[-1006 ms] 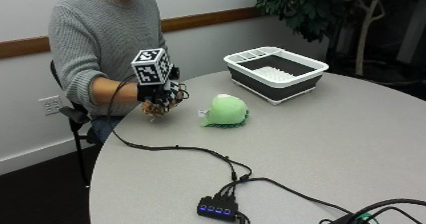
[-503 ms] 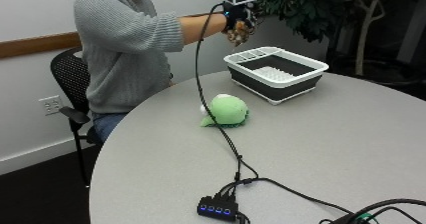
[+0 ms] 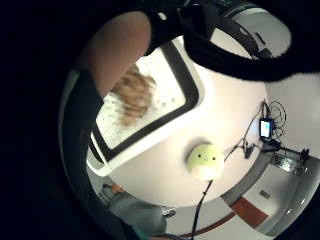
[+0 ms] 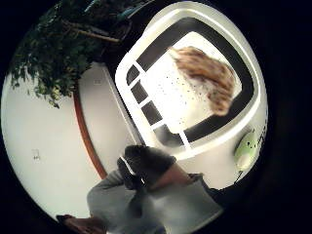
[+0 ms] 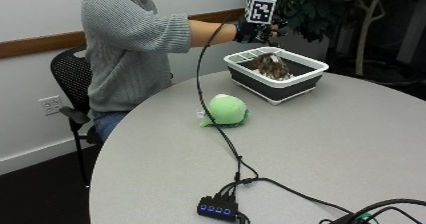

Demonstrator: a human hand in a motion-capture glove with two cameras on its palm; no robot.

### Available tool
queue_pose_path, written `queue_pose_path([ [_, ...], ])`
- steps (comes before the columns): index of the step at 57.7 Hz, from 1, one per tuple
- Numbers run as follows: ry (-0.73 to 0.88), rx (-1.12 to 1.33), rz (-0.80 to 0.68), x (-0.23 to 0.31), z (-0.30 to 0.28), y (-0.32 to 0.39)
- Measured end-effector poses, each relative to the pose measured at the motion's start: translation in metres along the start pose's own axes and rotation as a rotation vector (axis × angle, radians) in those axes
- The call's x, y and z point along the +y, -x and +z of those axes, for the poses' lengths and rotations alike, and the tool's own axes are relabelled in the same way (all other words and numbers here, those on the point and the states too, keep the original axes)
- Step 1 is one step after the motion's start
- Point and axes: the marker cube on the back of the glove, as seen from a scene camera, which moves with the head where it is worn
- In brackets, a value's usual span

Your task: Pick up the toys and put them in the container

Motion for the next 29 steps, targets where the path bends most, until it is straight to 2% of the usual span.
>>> queue_pose_path([
  [6,-0.022,0.032,-0.002,0.008,-0.003,-0.005],
  [10,-0.034,0.152,0.076,0.018,-0.006,-0.022],
  [14,-0.047,0.087,-0.010,0.034,-0.013,-0.029],
  [17,-0.056,0.081,-0.016,0.051,-0.021,-0.051],
  [29,-0.171,-0.007,0.224,0.135,-0.055,-0.182],
])
